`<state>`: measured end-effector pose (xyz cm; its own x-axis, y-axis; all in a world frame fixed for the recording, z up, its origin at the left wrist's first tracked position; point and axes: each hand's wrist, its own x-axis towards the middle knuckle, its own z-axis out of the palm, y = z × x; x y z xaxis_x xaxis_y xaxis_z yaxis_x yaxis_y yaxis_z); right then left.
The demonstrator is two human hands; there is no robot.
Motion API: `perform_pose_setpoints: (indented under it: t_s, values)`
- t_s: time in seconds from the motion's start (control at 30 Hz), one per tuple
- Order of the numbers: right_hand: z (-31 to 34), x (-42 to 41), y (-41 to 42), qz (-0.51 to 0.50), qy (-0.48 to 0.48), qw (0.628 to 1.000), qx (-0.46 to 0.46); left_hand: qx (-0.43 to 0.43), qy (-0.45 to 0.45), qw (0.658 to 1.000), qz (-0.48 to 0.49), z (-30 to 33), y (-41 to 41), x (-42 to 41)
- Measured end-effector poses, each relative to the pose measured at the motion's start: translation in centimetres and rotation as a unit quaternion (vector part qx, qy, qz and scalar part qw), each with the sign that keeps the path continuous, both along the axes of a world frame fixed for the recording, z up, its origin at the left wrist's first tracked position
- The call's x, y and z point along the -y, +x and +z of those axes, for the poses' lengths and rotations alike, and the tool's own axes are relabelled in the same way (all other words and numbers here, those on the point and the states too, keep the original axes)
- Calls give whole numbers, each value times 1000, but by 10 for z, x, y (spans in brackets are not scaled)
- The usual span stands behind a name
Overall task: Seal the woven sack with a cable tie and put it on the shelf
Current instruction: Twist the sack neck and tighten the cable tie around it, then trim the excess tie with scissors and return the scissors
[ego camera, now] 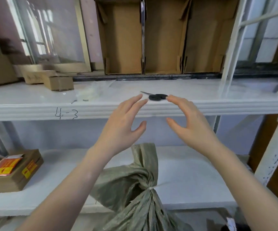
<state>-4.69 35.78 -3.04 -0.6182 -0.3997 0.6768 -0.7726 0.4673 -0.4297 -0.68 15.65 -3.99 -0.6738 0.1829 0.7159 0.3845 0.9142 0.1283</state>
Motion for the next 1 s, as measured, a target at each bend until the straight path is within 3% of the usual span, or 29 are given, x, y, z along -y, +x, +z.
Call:
perform_pose_setpoints:
  t_s: [0.3,0.5,0.7,0.9,1.0]
  values:
    - [25,-4,-37,-43,113,993,-5,81,-108,988,72,29,-70,-25]
    - [25,-11,-29,-44,132,990,-15,-52,-126,989,57,36,-55,-23]
    - [30,-12,-8,-20,88,995,-46,-188,-113,976,-15,32,-13,-20]
    - [29,-9,34,27,-43,996,73,-229,-89,967,-69,15,43,-29]
    - [21,-10,51,42,-70,976,203,-221,-95,967,-85,-1,61,-31]
